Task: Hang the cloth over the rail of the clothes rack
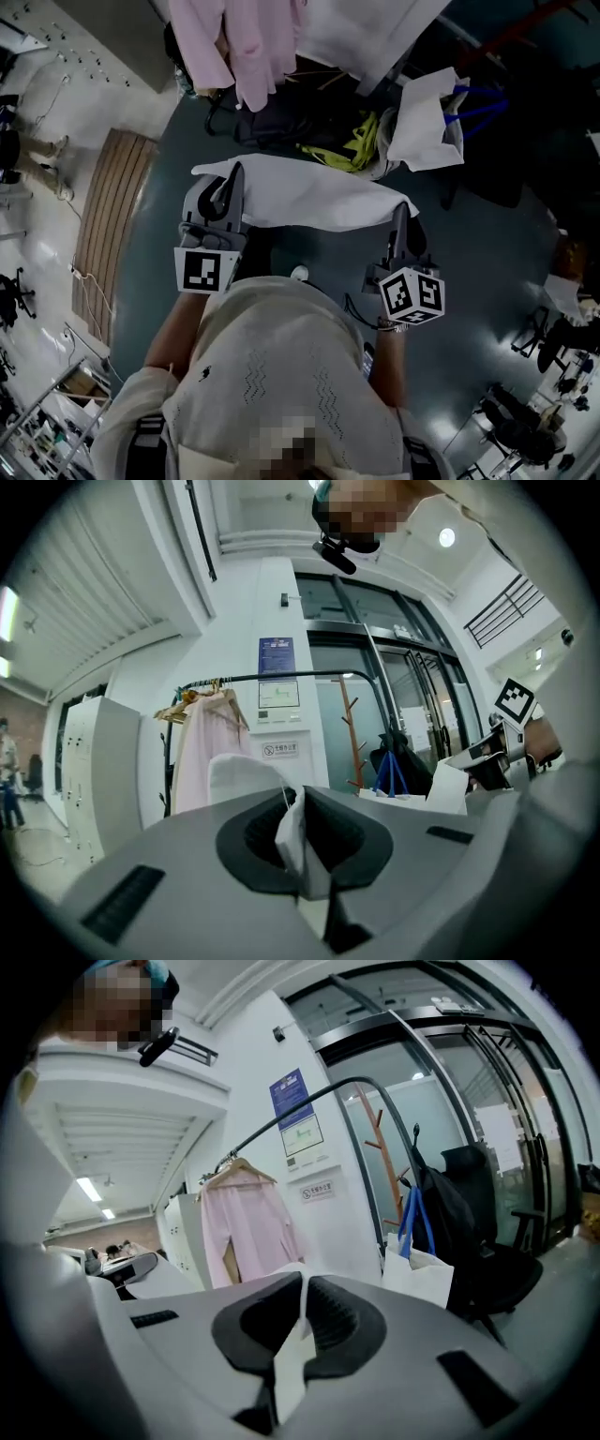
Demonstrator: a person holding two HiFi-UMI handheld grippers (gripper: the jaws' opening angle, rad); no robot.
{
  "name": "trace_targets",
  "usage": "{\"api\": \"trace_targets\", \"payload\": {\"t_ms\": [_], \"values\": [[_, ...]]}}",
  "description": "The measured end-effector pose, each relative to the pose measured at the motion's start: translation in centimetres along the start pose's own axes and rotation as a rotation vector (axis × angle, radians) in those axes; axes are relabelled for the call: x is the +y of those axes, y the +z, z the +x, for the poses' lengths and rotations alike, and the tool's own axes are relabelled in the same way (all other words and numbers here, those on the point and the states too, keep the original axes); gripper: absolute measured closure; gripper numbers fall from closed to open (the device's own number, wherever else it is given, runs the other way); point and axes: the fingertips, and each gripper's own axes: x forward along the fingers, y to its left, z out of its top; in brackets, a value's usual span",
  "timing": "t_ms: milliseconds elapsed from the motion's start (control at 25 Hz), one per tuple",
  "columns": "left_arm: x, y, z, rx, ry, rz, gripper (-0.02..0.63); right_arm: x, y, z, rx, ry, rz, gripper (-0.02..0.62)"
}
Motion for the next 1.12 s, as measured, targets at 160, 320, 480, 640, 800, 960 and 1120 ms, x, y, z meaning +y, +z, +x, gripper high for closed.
{"api": "trace_targets", "payload": {"t_ms": [160, 320, 480, 640, 800, 960, 1120], "values": [[3.7, -0.7, 7.2, -0.010, -0.092, -0.054, 0.586, 0.7, 1.5, 3.9, -0.017, -0.108, 0.026, 0.574], [6.0, -0.8, 13.3, -0.032, -0.193, -0.073, 0.586, 0.7, 2.8, 6.2, -0.030, -0.213, 0.029, 0.574], [7.0, 0.2, 17.5, -0.086, -0.261, -0.022, 0.586, 1.0, 4.9, 7.7, -0.068, -0.263, -0.027, 0.574], [7.8, 2.1, 19.8, -0.143, -0.270, -0.068, 0.586, 1.5, 7.7, 8.8, -0.114, -0.259, -0.084, 0.574], [8.0, 4.0, 21.2, -0.164, -0.249, -0.054, 0.586, 0.6, 9.9, 9.7, -0.160, -0.251, -0.094, 0.574], [7.1, 5.0, 22.2, -0.154, -0.270, -0.053, 0.584, -1.5, 11.7, 11.4, -0.165, -0.214, -0.087, 0.574], [6.3, 7.9, 24.6, -0.220, -0.304, 0.026, 0.586, -3.5, 16.3, 14.0, -0.224, -0.154, -0.098, 0.574]]}}
